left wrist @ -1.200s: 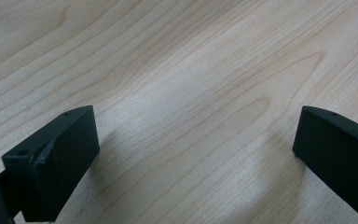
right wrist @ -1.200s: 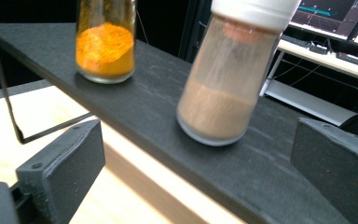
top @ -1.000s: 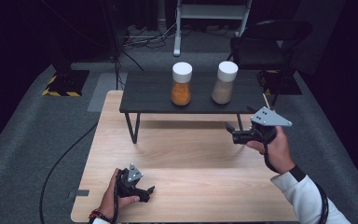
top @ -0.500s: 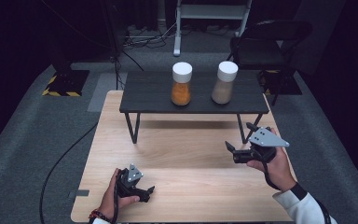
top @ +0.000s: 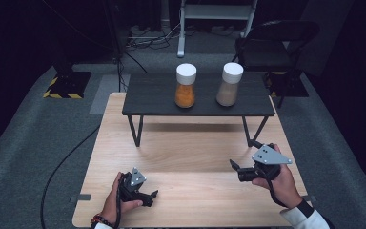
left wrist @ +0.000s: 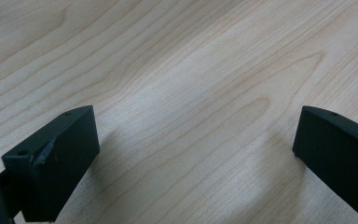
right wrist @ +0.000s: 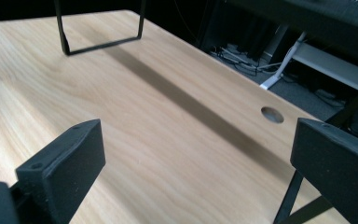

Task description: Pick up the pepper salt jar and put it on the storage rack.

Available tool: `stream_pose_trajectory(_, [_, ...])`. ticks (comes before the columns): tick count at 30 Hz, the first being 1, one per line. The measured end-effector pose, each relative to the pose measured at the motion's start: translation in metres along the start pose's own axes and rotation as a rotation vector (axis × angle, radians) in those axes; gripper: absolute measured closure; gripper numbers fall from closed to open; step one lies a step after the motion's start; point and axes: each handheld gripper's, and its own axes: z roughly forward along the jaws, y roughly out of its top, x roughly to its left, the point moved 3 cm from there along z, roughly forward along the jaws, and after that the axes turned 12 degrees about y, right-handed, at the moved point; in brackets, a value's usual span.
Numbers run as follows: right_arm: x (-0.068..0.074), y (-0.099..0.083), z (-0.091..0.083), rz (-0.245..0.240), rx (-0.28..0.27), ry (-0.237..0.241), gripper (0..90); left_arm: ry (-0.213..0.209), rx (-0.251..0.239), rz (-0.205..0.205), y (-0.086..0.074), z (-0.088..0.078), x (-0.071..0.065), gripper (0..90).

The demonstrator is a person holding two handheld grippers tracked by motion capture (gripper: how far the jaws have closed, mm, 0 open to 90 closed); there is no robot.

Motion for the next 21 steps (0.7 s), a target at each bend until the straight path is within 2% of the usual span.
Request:
stream_pose_trajectory(8, [0.003, -0.016, 0.002, 0.012, 0.055, 0.029, 2.6, 0.0, 0.0, 0.0, 0.0, 0.0, 0.0, 0.3])
stream_pose_trajectory(21, [0.004, -0.039, 0.004, 0.035, 0.105, 0.027, 2.6, 0.0, 0.0, 0.0, 0.0, 0.0, 0.0, 0.3])
